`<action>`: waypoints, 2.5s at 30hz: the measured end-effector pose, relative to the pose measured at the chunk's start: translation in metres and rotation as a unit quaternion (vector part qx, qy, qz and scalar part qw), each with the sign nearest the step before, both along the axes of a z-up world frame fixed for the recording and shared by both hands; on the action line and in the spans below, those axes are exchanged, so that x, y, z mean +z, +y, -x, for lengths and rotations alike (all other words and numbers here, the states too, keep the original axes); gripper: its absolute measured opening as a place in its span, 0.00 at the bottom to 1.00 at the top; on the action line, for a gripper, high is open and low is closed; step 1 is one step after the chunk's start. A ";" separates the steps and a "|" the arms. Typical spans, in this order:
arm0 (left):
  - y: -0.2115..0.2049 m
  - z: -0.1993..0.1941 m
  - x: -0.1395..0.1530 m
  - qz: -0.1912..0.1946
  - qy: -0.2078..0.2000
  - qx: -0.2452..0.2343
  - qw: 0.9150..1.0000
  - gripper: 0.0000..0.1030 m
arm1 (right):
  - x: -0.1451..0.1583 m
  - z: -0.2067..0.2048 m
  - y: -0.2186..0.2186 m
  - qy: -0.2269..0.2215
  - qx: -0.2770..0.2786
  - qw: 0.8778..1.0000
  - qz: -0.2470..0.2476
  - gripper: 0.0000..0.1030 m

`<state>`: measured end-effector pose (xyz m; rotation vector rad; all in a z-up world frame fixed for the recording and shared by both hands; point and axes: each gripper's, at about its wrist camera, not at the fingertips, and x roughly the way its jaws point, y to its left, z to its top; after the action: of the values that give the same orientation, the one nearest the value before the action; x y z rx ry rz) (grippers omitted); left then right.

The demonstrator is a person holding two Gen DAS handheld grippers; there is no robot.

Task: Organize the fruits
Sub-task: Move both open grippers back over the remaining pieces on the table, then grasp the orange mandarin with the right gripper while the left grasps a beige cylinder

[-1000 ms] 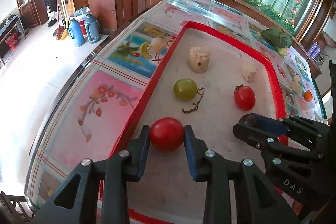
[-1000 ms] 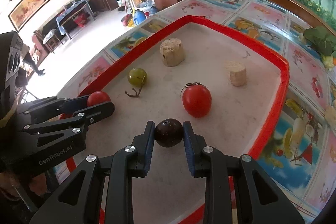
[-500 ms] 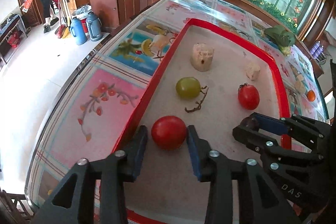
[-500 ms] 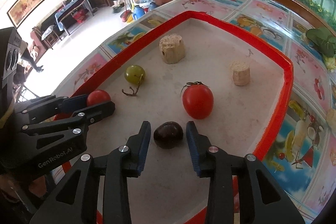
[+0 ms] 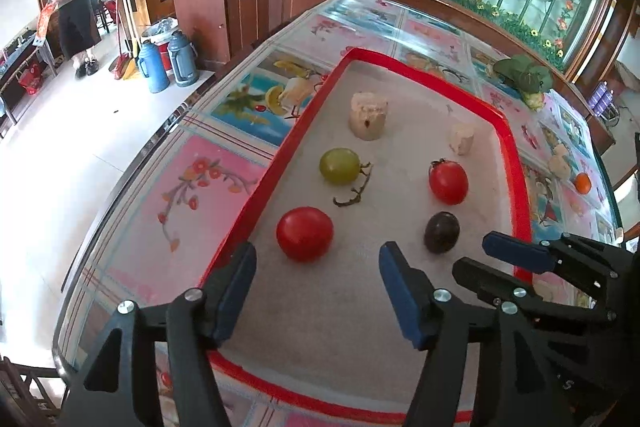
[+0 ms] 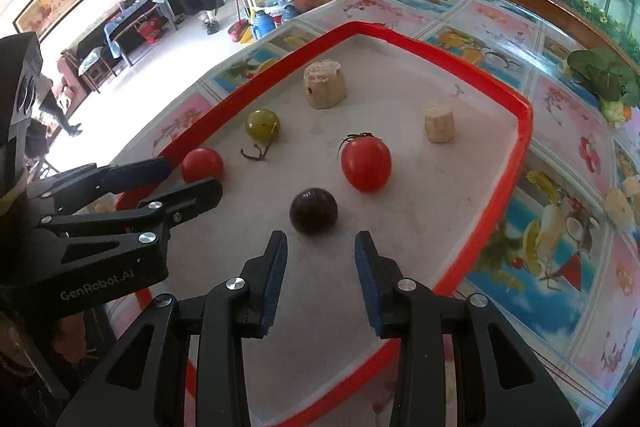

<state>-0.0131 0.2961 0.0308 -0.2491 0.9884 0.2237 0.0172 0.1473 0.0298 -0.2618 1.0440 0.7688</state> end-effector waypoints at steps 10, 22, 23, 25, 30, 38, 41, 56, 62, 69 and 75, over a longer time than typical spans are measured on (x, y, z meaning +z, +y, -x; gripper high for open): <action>-0.035 0.007 0.018 -0.008 -0.009 -0.016 1.000 0.66 | 0.026 0.016 -0.042 -0.013 -0.010 0.999 -0.032 0.33; -0.133 -0.001 0.037 -0.014 -0.021 -0.101 0.995 0.70 | 0.024 0.023 -0.141 0.001 -0.069 0.996 -0.047 0.33; -0.144 -0.002 0.037 -0.015 -0.020 -0.111 0.993 0.71 | 0.022 0.023 -0.149 0.003 -0.076 0.996 -0.047 0.33; -0.163 -0.004 0.037 -0.012 -0.020 -0.130 0.991 0.71 | 0.018 0.022 -0.169 0.007 -0.094 0.995 -0.045 0.33; -0.203 -0.011 0.033 -0.003 -0.015 -0.164 0.986 0.75 | 0.009 0.020 -0.224 0.018 -0.145 0.988 -0.046 0.34; -0.249 -0.034 0.026 -0.012 0.000 -0.192 0.981 0.78 | 0.006 -0.003 -0.306 0.023 -0.230 0.971 -0.053 0.34; -0.257 -0.050 0.023 -0.022 0.004 -0.191 0.981 0.78 | 0.011 -0.025 -0.322 0.015 -0.247 0.967 -0.061 0.34; -0.254 -0.134 0.018 -0.033 0.012 -0.168 0.985 0.80 | -0.013 -0.156 -0.301 0.010 -0.243 0.968 -0.056 0.38; -0.262 -0.155 0.012 -0.017 0.017 -0.171 0.985 0.82 | -0.015 -0.164 -0.289 -0.009 -0.215 0.976 -0.039 0.47; -0.276 -0.182 0.002 -0.023 0.021 -0.168 0.985 0.82 | -0.009 -0.155 -0.301 -0.030 -0.209 0.977 -0.041 0.34; -0.287 -0.199 -0.014 -0.042 0.027 -0.165 0.985 0.67 | -0.003 -0.139 -0.322 -0.022 -0.222 0.973 -0.056 0.35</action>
<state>0.1860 0.0088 0.0164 0.0007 1.0557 -0.0316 0.1564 -0.1746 0.0270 0.0528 0.9671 0.4128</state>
